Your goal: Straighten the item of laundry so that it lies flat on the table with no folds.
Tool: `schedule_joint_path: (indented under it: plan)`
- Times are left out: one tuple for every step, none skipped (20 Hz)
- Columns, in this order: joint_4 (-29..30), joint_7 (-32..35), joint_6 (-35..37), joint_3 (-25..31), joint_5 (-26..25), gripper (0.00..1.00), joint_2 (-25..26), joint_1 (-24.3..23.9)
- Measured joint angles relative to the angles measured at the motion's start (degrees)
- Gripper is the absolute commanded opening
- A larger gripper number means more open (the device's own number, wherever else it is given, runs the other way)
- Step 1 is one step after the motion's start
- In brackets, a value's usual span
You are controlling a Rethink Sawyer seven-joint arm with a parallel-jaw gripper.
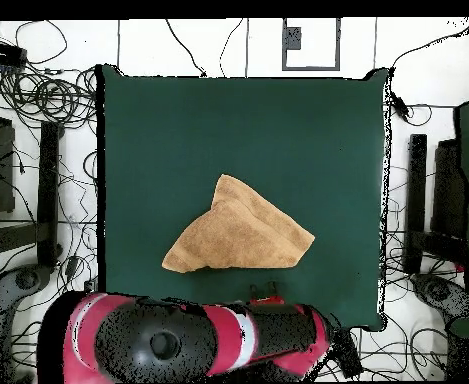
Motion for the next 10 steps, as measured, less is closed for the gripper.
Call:
schedule_joint_path:
  plan:
    - [-1.45, 1.4, 4.4, 2.72, -6.6, 1.0, -3.41, -1.9]
    - [-2.22, 2.41, 7.35, 4.97, -11.22, 1.0, -5.83, -3.47]
    - [-2.64, 3.36, 10.05, 7.42, -15.54, 1.0, -8.17, -5.2]
    - [-2.75, 3.84, 11.44, 8.9, -17.82, 1.0, -9.53, -6.31]
    - [-2.68, 4.49, 13.53, 11.4, -21.2, 1.0, -11.71, -8.28]
    - [-2.42, 4.93, 15.19, 13.71, -23.84, 1.0, -13.63, -10.26]
    - [-2.04, 5.1, 16.38, 15.59, -25.71, 1.0, -15.13, -11.99]
    - [-1.34, 5.11, 16.88, 16.66, -25.06, 1.0, -16.08, -13.45]
    - [-0.97, 5.1, 16.31, 15.84, -22.43, 1.0, -15.52, -12.95]
    - [-0.61, 5.09, 15.75, 15.03, -19.81, 1.0, -14.97, -12.44]
